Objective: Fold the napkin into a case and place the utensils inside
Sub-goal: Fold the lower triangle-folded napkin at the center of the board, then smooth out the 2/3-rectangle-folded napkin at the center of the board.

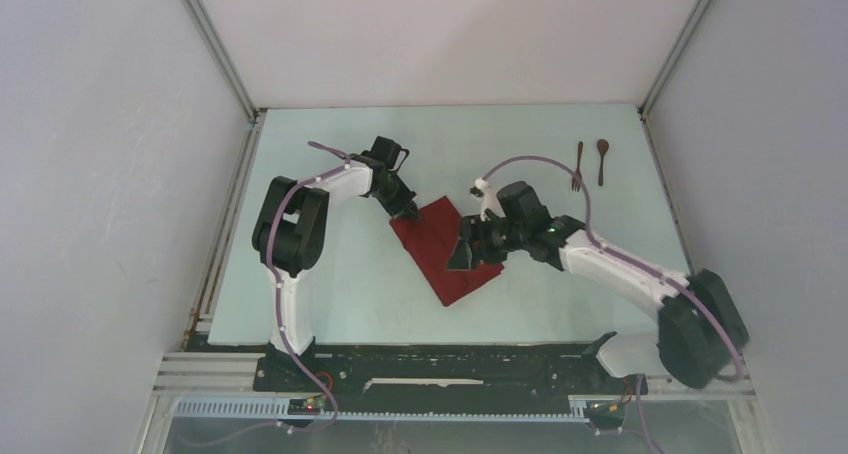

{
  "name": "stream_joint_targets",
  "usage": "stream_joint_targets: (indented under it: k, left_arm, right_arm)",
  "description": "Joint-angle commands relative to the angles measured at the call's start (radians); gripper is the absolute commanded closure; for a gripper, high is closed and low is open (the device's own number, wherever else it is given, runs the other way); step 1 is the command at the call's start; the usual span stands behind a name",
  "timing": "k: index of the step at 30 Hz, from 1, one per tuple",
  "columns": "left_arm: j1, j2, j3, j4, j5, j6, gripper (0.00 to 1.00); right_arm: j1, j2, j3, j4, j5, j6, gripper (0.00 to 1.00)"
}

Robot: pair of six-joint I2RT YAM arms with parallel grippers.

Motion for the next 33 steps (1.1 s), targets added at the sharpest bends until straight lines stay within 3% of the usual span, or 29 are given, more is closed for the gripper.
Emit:
stream_joint_targets:
  k: [1, 11, 17, 28, 30, 33]
  left_arm:
    - [0.003, 0.016, -0.014, 0.053, -0.013, 0.004, 1.0]
    - [0.018, 0.017, -0.021, 0.051, -0.012, 0.016, 1.0]
    - [0.024, 0.019, -0.031, 0.087, 0.033, -0.002, 1.0]
    - [0.026, 0.029, -0.018, 0.121, 0.068, -0.005, 1.0]
    - [0.024, 0.022, -0.016, 0.135, 0.069, 0.018, 0.95]
    - [0.026, -0.01, -0.017, 0.162, 0.075, 0.063, 0.8]
  right_arm:
    - [0.029, 0.19, 0.03, 0.269, -0.224, 0.058, 0.23]
    - [0.006, 0.503, 0.106, 0.621, -0.468, 0.158, 0.21]
    - [-0.012, 0.577, 0.113, 0.595, -0.508, 0.139, 0.24]
    - [-0.043, 0.59, 0.058, 0.52, -0.372, 0.06, 0.29]
    - [-0.047, 0.581, 0.034, 0.54, -0.371, 0.067, 0.29]
    - [-0.049, 0.58, 0.006, 0.562, -0.365, 0.079, 0.29]
